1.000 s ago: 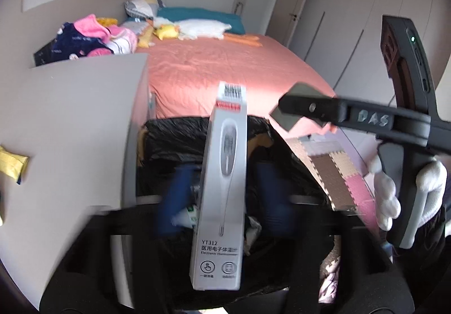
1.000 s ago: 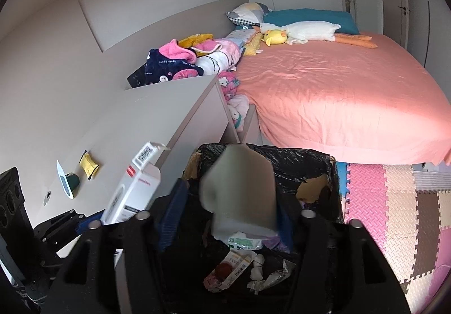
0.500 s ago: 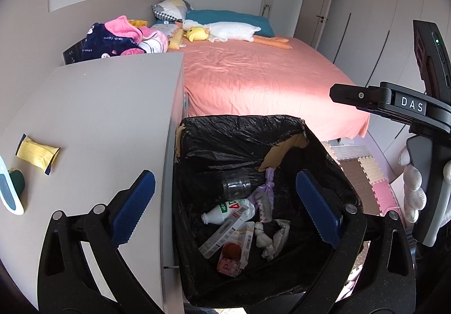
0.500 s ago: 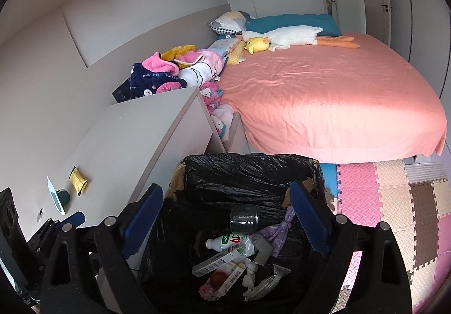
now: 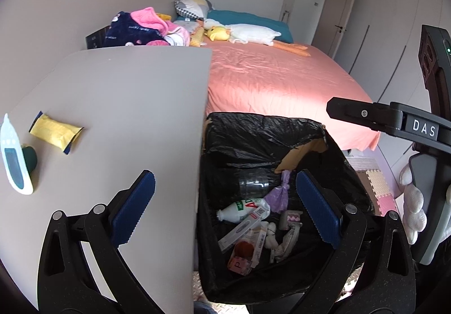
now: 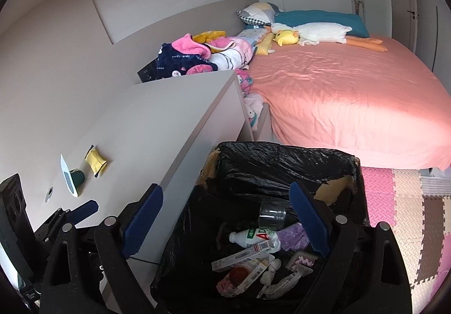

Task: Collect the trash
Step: 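Move both tools back over the desk toward the blue container and yellow packet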

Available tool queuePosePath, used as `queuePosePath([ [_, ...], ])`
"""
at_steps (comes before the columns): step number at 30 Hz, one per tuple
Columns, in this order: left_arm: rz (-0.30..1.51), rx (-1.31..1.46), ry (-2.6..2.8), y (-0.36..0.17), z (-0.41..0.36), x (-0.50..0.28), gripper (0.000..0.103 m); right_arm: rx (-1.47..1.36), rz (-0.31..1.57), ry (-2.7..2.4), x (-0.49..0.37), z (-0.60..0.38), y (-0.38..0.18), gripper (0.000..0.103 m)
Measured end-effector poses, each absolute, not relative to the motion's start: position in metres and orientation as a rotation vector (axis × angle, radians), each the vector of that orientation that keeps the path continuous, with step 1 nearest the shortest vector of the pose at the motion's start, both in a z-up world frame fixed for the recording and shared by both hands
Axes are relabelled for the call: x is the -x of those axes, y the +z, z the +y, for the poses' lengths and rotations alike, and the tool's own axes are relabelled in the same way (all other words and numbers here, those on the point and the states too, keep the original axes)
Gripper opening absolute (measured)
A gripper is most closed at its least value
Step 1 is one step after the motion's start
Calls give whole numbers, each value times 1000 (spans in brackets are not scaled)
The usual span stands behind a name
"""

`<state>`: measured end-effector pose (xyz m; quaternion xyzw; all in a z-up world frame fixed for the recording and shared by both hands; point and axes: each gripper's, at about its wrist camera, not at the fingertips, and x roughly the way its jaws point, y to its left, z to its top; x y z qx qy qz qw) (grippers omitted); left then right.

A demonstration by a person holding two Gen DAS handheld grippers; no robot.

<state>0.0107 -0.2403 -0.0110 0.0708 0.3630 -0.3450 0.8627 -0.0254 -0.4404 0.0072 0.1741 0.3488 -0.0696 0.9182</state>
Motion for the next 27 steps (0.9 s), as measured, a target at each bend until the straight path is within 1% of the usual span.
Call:
queuePosePath([
  [27, 740, -126, -476, -10, -147, -51, 97, -291, 786, 21, -46, -359, -8, 91],
])
